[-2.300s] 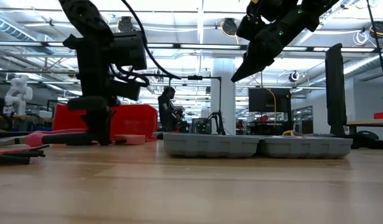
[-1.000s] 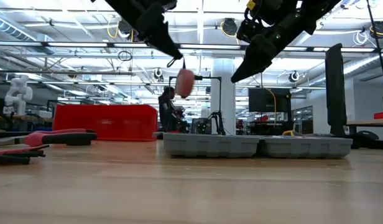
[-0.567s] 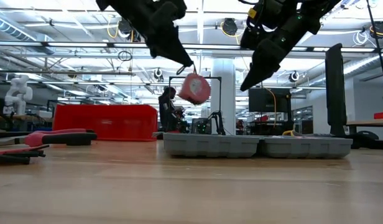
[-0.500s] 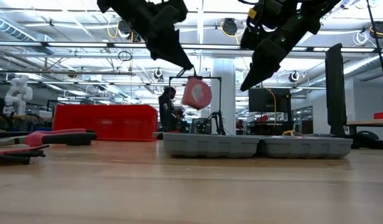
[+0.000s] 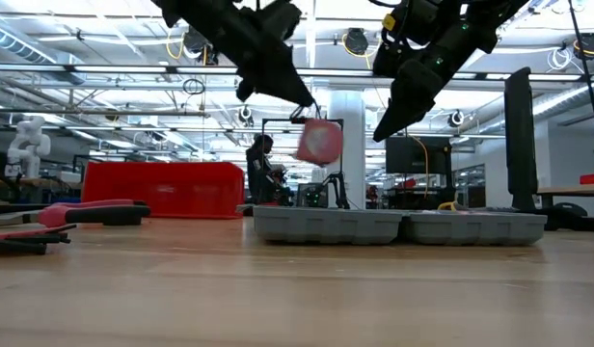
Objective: Prefit tool cases
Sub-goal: Put the orange measuring tape into the gray pre-fit tool case
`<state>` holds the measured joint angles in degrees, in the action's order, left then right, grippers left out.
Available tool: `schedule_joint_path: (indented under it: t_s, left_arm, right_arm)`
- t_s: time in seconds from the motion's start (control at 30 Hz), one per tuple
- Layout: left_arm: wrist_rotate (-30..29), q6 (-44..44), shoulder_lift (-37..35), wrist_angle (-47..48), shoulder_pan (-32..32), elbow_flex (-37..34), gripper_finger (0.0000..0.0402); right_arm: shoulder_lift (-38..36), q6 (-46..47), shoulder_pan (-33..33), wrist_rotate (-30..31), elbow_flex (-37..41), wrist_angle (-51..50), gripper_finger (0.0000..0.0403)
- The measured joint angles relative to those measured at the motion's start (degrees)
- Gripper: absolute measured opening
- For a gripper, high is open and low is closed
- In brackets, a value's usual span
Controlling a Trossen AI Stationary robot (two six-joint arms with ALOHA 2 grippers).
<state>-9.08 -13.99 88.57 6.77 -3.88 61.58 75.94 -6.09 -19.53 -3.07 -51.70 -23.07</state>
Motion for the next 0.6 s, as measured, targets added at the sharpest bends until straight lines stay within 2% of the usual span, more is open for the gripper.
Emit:
schedule_joint_path:
  t_s: [0.13, 0.3, 0.43, 0.6]
  left_arm:
    - [-0.4, -6.5, 2.3, 1.0, 1.3, 0.0, 0.0]
    - [-3.0, -10.6, 5.8, 1.7, 4.0, -0.1, 0.0]
    - [-3.6, -13.1, 6.0, 1.6, 5.0, -0.1, 0.0]
    - [-7.5, -15.9, 5.3, 1.0, 6.4, -0.1, 0.0]
  right_arm:
    - [0.0, 0.1, 0.0, 0.0, 0.0, 0.0, 0.0171]
    - [0.0, -0.1, 0.0, 0.0, 0.0, 0.0, 0.0171]
    - [0.0, -0.2, 0.0, 0.0, 0.0, 0.0, 0.0171]
    - [0.0, -0.3, 0.0, 0.0, 0.0, 0.0, 0.0171]
